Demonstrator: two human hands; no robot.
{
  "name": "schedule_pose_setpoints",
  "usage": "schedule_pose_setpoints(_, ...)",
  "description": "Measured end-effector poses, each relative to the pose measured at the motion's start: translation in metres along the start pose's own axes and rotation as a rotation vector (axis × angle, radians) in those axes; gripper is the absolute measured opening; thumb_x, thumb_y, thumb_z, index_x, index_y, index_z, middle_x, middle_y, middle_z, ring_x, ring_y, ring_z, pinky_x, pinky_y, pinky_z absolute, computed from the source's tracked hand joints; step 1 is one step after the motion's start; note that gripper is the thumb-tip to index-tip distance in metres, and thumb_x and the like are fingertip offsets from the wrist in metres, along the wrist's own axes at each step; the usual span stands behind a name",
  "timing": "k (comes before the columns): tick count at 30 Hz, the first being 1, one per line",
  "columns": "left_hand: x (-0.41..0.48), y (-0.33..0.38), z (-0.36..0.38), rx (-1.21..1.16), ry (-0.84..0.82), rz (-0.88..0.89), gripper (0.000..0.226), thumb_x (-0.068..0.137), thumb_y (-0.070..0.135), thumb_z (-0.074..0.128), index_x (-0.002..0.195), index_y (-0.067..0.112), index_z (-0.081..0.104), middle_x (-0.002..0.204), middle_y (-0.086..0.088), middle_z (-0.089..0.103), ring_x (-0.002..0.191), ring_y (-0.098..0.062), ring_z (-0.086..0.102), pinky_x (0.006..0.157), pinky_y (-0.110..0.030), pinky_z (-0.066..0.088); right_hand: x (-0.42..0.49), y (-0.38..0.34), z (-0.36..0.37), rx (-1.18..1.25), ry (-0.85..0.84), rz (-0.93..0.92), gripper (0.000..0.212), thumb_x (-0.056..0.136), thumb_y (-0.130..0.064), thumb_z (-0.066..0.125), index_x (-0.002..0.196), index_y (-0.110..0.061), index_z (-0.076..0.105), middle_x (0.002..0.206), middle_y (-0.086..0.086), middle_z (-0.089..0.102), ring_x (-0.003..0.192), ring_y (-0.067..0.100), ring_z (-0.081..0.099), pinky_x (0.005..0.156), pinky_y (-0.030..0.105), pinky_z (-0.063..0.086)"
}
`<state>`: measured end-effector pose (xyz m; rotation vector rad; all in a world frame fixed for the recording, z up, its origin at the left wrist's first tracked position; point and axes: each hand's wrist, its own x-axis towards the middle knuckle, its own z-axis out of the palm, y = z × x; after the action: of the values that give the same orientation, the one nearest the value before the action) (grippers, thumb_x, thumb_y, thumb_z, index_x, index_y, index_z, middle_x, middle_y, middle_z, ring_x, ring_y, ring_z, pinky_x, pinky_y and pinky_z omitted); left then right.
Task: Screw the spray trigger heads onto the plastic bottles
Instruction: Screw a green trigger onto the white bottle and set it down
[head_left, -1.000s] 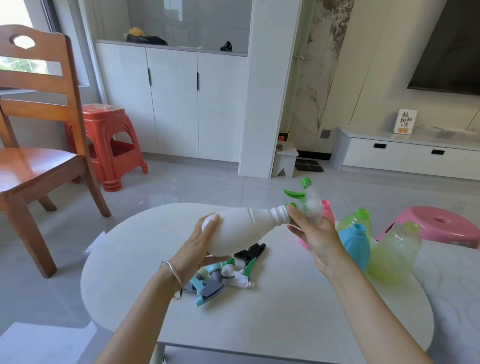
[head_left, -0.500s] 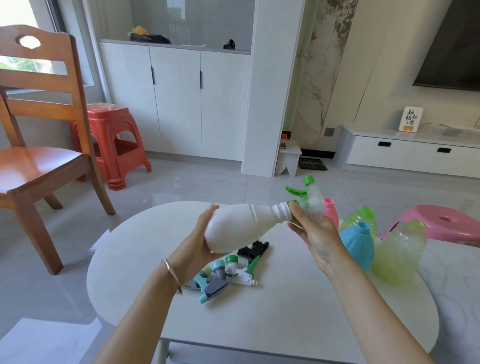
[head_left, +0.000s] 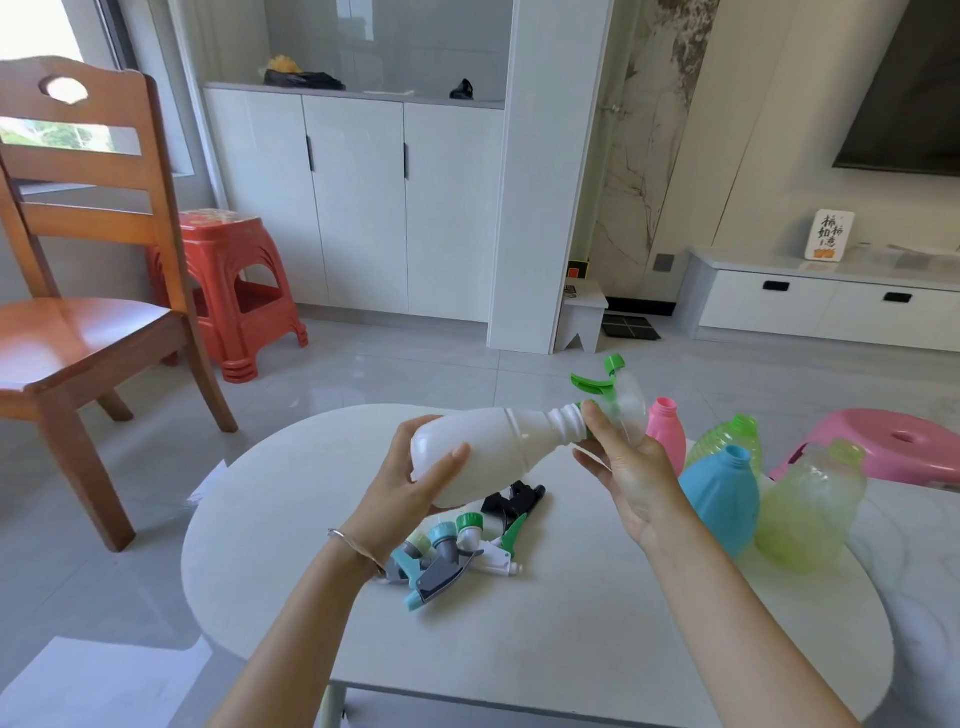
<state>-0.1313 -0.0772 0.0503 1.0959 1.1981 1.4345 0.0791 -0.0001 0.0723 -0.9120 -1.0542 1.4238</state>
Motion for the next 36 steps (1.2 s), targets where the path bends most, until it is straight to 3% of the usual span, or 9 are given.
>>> schedule_pose_setpoints(4,0.0,0.002,0.002,0.001,0.045,0.037,0.049,0.065,0.052,0.065,0.11,0.037,0.054,0.119,-0.001,0.054,0.107,-0.021,0.059,0.07,-0.033,0.06,0.001,0.0,0.004,0.015,0.009,0.001,0.016,0.078,-0.027,0.071,0.09,-0.017,0.069,0.078,-0.01,0.073,0.081,0.005,0.067,0.081,0.026,0.052)
schedule_pose_setpoints(8,0.001,0.0,0.004,-0.105,0.047,-0.133,0.057,0.066,0.064,0.054,0.112,0.03,0.054,0.11,-0.009,0.061,0.092,-0.028,0.069,0.06,-0.032,0.058,-0.001,0.001,0.013,0.196,-0.136,0.026,0.015,0.075,-0.028,0.067,0.087,-0.021,0.069,0.086,-0.011,0.072,0.086,0.004,0.066,0.094,0.029,0.048)
schedule_pose_setpoints(11,0.0,-0.001,0.002,-0.175,-0.014,-0.321,0.06,0.064,0.071,0.05,0.105,0.028,0.059,0.08,-0.007,0.073,0.067,-0.025,0.072,0.05,-0.028,0.055,-0.003,0.0,0.019,0.238,-0.247,0.015,0.02,0.077,-0.033,0.063,0.093,-0.024,0.071,0.097,-0.009,0.072,0.095,0.006,0.065,0.089,0.024,0.051)
schedule_pose_setpoints(14,0.0,-0.003,0.001,-0.235,-0.15,-0.425,0.065,0.065,0.074,0.053,0.104,0.022,0.062,0.075,-0.01,0.068,0.055,-0.026,0.062,0.047,-0.028,0.052,-0.003,-0.003,0.023,0.249,-0.251,0.021,0.028,0.076,-0.037,0.061,0.099,-0.025,0.071,0.102,-0.011,0.07,0.1,0.005,0.064,0.081,0.021,0.052)
schedule_pose_setpoints(18,0.003,-0.003,0.0,-0.281,-0.126,-0.403,0.063,0.063,0.068,0.059,0.106,0.022,0.06,0.073,-0.011,0.069,0.054,-0.026,0.062,0.045,-0.026,0.055,-0.005,-0.006,0.029,0.188,-0.204,-0.018,0.026,0.072,-0.039,0.062,0.091,-0.025,0.073,0.099,-0.012,0.07,0.105,0.006,0.061,0.089,0.027,0.047)
schedule_pose_setpoints(21,0.004,-0.002,0.0,-0.259,-0.088,-0.34,0.059,0.063,0.064,0.06,0.105,0.023,0.059,0.07,-0.008,0.071,0.055,-0.024,0.065,0.046,-0.025,0.056,-0.005,-0.008,0.034,0.18,-0.158,-0.025,0.023,0.071,-0.039,0.063,0.086,-0.025,0.073,0.1,-0.011,0.069,0.107,0.006,0.06,0.087,0.026,0.047)
schedule_pose_setpoints(27,0.004,-0.003,-0.002,-0.222,-0.055,-0.219,0.059,0.067,0.064,0.061,0.112,0.026,0.056,0.095,-0.014,0.064,0.065,-0.023,0.069,0.053,-0.025,0.056,-0.007,-0.01,0.043,0.165,-0.121,-0.046,0.027,0.072,-0.042,0.061,0.093,-0.026,0.07,0.109,-0.009,0.066,0.114,0.005,0.056,0.088,0.027,0.047)
schedule_pose_setpoints(32,0.006,-0.006,-0.007,-0.201,-0.003,-0.198,0.06,0.067,0.07,0.061,0.112,0.031,0.054,0.1,-0.013,0.064,0.067,-0.023,0.07,0.056,-0.028,0.056,-0.007,-0.003,0.045,-0.083,-0.103,-0.109,0.049,0.073,-0.055,0.054,0.115,-0.028,0.06,0.124,-0.009,0.061,0.119,0.005,0.053,0.103,0.032,0.039)
schedule_pose_setpoints(36,0.012,-0.008,-0.02,-0.268,0.097,-0.152,0.064,0.063,0.066,0.058,0.115,0.029,0.048,0.102,-0.016,0.062,0.069,-0.024,0.07,0.061,-0.03,0.058,-0.003,0.011,0.059,-0.193,-0.315,0.13,0.091,0.059,-0.06,0.066,0.138,-0.024,0.039,0.133,-0.004,0.054,0.12,0.012,0.053,0.102,0.034,0.041)
